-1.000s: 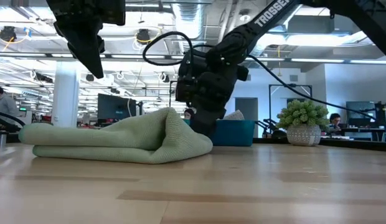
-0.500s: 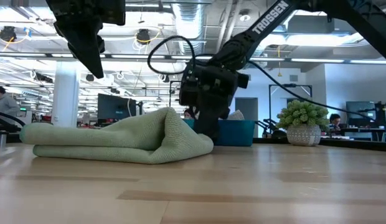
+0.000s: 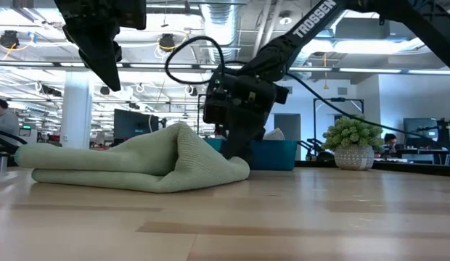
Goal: Fold microfiber towels
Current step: Put the green microfiber cloth in the blue bin
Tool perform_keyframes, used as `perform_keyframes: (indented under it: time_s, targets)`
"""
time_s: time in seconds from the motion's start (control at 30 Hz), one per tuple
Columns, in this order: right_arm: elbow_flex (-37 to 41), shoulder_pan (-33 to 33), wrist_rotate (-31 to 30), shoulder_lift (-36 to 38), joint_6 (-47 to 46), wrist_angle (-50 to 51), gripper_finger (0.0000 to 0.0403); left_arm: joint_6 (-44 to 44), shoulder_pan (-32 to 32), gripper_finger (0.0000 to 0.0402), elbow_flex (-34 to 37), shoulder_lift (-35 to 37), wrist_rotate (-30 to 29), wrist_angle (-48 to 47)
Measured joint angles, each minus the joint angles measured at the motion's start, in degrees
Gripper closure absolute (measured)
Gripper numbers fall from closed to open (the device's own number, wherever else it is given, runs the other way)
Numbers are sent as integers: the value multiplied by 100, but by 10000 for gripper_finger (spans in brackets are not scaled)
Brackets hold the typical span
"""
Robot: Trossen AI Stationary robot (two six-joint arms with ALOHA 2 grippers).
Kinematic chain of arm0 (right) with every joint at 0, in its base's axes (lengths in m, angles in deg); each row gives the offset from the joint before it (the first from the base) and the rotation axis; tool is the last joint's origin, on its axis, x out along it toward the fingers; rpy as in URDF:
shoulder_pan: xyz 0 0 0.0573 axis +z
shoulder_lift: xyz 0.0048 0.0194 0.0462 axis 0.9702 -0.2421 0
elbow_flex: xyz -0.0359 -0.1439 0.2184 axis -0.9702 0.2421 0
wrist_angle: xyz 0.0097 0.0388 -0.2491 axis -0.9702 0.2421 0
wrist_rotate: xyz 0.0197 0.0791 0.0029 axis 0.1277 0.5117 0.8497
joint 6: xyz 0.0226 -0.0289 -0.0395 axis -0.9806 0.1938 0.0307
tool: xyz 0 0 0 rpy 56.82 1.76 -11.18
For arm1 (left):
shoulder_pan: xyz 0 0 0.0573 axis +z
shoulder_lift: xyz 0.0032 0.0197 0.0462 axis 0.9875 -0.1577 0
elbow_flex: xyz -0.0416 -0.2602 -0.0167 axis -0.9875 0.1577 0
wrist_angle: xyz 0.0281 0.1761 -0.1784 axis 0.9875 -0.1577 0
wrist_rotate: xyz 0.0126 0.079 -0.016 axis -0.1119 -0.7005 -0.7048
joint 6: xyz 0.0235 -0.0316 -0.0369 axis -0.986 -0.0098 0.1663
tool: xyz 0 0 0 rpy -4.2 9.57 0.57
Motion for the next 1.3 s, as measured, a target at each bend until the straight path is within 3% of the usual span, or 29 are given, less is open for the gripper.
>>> perform_keyframes:
  time_s: [0.2, 0.47, 0.67, 0.83, 1.03, 1.3]
  targets:
    - [-17, 272, -708, 32, -62, -146, 202, 0, 0, 246, 0, 0, 0, -1]
    - [-10, 456, -1178, 33, -217, -209, 382, 0, 0, 246, 0, 0, 0, 1]
    - [4, 310, -1463, 237, -180, 31, 383, 2, 0, 246, 0, 0, 0, -1]
    - [12, 142, -2365, 629, 133, 441, 390, 0, 0, 246, 2, -2, 0, -29]
    - [5, -34, -2931, 1057, 537, 781, 393, 2, 0, 246, 9, -2, 0, -55]
    - [-1, -255, -2931, 1190, 732, 1193, 391, 73, 77, 246, 37, -101, -275, 22]
